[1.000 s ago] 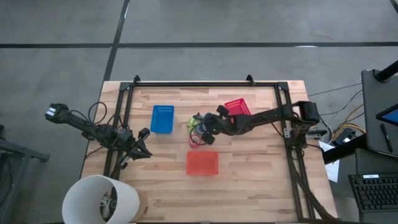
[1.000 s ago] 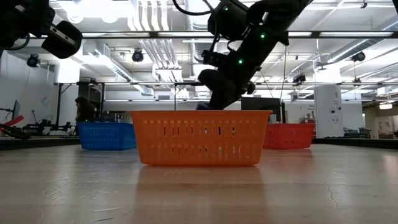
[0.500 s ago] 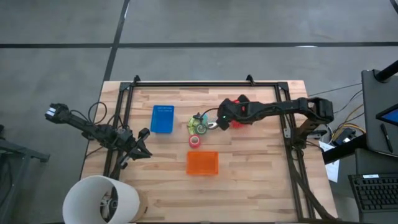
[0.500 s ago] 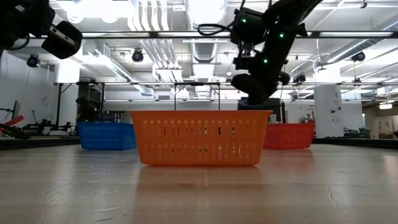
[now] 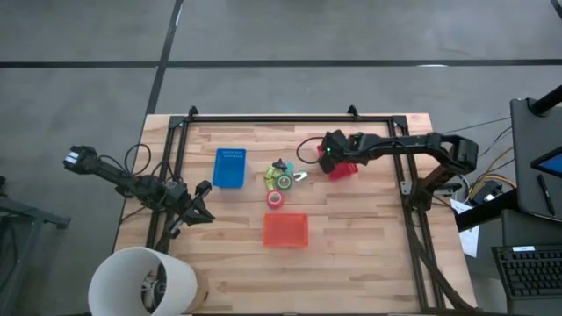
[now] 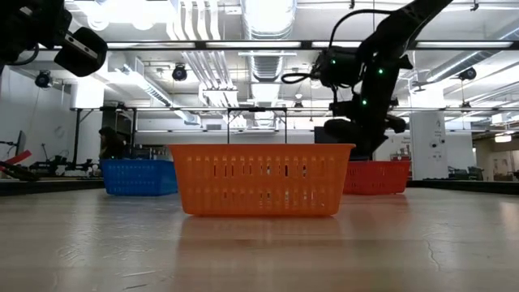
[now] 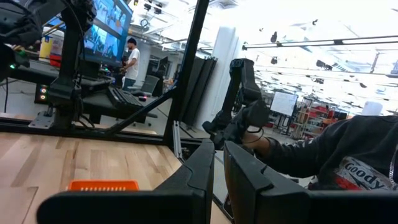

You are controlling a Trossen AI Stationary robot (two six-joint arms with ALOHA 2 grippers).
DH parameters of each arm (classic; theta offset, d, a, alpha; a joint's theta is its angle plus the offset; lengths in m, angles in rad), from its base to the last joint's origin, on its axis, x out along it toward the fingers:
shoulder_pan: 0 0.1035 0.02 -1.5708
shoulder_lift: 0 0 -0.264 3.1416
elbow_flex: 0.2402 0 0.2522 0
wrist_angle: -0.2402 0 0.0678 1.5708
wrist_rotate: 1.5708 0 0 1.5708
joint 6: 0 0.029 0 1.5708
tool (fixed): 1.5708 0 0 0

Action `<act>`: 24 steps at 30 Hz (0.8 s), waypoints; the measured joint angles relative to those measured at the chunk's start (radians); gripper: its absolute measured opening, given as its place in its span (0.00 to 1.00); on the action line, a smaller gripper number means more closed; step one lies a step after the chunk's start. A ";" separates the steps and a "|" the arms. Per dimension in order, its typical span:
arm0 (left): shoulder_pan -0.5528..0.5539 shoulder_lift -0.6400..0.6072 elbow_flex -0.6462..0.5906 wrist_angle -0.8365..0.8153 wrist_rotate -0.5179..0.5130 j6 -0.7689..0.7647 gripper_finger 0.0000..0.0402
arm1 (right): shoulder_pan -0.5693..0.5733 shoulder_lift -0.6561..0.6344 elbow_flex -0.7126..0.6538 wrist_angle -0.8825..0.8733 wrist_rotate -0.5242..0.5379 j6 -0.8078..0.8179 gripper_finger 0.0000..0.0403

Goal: Pick and place Stapler, Stapler remover, tape
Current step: Put the blue tape into the red basket

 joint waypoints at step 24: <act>0.000 0.000 0.000 0.001 0.000 0.000 0.10 | 0.001 0.012 -0.010 0.044 0.046 -0.023 0.35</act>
